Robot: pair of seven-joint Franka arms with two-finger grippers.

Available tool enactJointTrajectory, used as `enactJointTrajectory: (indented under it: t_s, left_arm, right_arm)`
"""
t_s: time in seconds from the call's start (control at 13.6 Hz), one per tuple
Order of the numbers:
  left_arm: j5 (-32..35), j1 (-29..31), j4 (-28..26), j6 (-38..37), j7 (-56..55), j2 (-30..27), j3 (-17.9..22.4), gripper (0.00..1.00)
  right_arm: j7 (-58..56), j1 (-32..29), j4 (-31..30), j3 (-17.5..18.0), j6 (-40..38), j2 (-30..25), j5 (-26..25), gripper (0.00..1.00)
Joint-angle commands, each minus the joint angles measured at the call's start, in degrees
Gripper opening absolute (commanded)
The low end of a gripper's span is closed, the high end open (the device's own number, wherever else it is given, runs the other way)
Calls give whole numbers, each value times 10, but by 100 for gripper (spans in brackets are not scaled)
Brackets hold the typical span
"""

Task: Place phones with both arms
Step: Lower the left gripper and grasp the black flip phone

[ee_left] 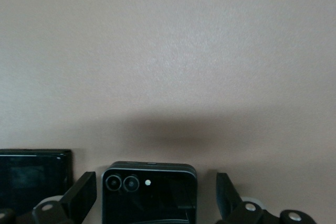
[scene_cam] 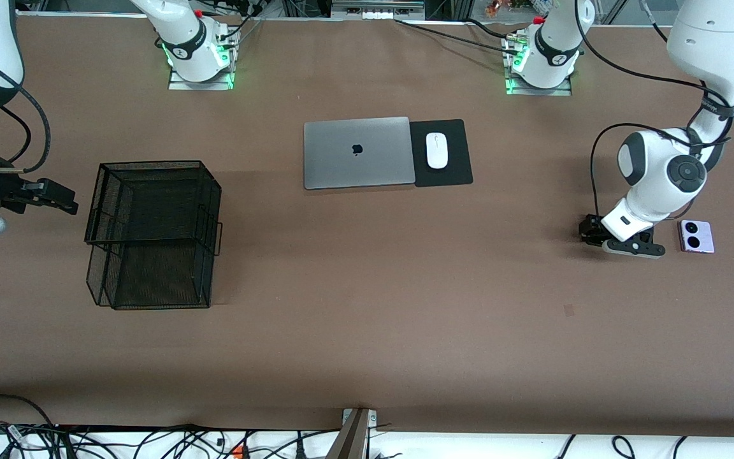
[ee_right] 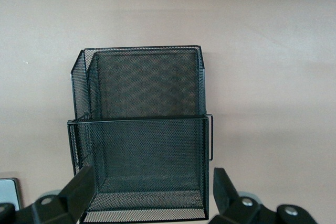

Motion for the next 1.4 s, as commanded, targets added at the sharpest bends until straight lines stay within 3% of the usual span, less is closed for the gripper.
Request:
enactJointTrajectory:
  t_s: [0.0, 0.96, 1.33]
  left_arm:
    - [-2, 4, -11, 15, -3, -2, 0, 100]
    - [4, 24, -22, 57, 0, 24, 0, 98]
    - [4, 23, -17, 57, -3, 31, 0, 32]
  right_arm:
    - [6, -4, 5, 3, -9, 1, -6, 100]
    - [6, -4, 4, 3, -9, 1, -6, 100]
    - [5, -5, 4, 3, -9, 1, -6, 100]
